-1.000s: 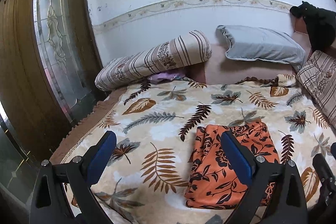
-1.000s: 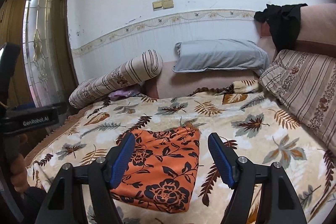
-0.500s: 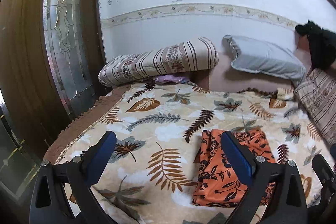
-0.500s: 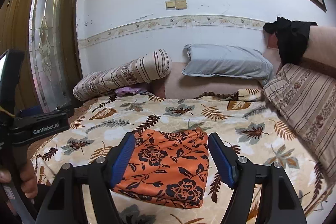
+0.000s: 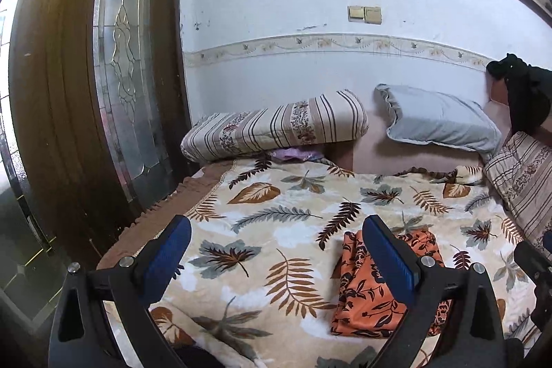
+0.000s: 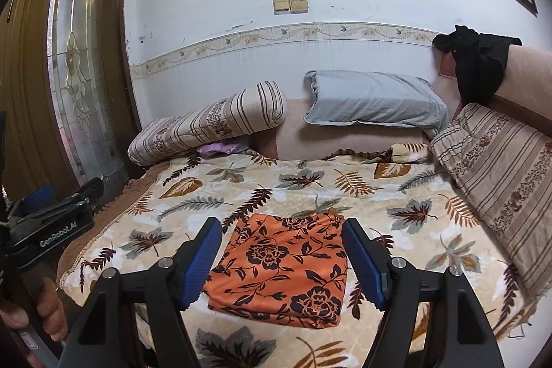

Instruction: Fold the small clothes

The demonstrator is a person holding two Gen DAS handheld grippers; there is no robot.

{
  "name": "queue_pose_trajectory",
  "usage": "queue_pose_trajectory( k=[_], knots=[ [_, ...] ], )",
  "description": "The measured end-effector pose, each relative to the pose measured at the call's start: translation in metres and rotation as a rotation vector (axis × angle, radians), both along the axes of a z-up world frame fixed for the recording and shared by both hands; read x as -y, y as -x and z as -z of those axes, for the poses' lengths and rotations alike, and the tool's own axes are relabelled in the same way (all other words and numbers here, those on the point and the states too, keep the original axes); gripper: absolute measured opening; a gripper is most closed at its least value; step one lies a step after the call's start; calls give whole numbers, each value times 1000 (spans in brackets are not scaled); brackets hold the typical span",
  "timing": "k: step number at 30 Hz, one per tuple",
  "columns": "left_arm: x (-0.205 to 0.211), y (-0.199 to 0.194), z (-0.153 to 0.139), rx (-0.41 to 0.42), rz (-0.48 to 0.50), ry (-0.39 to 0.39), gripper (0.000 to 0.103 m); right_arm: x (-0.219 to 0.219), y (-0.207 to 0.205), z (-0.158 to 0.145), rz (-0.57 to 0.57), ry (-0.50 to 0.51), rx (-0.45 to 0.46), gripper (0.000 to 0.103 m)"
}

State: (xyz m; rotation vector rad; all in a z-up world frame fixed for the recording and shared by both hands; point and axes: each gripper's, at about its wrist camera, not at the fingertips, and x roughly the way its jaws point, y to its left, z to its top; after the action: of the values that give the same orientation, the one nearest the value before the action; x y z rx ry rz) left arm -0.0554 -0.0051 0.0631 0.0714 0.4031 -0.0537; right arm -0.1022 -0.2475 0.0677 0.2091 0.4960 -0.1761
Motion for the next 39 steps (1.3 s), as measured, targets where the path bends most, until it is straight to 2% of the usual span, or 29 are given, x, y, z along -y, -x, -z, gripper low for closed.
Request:
queue_pose_trajectory(
  k=[6, 10, 16, 26, 39],
  knots=[
    [-3, 14, -18, 2, 8, 22, 99, 0, 8, -19, -4, -2, -25, 75],
    [0, 22, -30, 17, 17, 15, 99, -3, 16, -34, -2, 28, -29, 75],
    [4, 32, -42, 27, 37, 9, 99, 3, 27, -48, 7, 7, -30, 75],
    [12, 39, -48, 36, 59, -10, 99, 22, 33, -34, 39, -39, -96, 75],
    [22, 30, -46, 21, 81, -33, 99, 30, 22, -25, 39, -67, -124, 75]
  ],
)
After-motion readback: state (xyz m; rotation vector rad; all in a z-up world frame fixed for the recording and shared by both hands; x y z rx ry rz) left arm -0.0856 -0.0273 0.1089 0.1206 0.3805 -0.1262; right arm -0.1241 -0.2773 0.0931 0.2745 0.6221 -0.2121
